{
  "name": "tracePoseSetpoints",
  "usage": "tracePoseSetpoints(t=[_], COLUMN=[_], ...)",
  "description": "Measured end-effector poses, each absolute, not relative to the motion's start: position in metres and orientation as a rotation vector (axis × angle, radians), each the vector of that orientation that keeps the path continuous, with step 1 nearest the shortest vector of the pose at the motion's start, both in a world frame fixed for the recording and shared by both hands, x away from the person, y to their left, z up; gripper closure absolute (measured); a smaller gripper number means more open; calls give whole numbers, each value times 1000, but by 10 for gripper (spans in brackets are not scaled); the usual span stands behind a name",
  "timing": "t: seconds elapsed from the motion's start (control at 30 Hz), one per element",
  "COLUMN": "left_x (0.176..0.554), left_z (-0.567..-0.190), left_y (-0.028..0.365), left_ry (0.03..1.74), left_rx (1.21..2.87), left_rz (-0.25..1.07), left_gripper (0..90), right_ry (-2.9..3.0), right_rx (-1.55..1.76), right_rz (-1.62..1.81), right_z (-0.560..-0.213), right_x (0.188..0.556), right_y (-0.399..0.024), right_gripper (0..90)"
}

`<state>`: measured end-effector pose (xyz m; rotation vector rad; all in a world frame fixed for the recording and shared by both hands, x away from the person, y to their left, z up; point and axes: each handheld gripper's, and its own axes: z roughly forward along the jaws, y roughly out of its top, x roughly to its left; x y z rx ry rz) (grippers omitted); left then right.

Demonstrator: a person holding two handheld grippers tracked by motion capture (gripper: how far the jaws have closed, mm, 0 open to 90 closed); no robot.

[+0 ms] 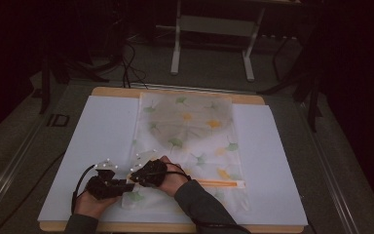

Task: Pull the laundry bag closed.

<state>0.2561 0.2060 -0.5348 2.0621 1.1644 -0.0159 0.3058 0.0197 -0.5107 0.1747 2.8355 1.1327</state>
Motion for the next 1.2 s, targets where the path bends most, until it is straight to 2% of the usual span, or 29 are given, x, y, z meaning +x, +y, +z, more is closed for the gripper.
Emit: tracePoseSetpoints(t=[0.27, 0.47, 1.2], left_x=[258, 259, 257], left_z=[-536, -539, -538], left_y=[202, 202, 203], left_ry=[1155, 1146, 1141], left_rx=[2074, 2075, 2067], left_rz=[-54, -77, -68], left_gripper=[746, 872, 884], right_ry=[2828, 2838, 2870], right_rx=[157, 160, 170], right_rz=[1137, 1130, 1127], right_z=[-507, -510, -520], right_x=[305, 306, 311], right_y=[18, 19, 13], right_gripper=[842, 843, 846])
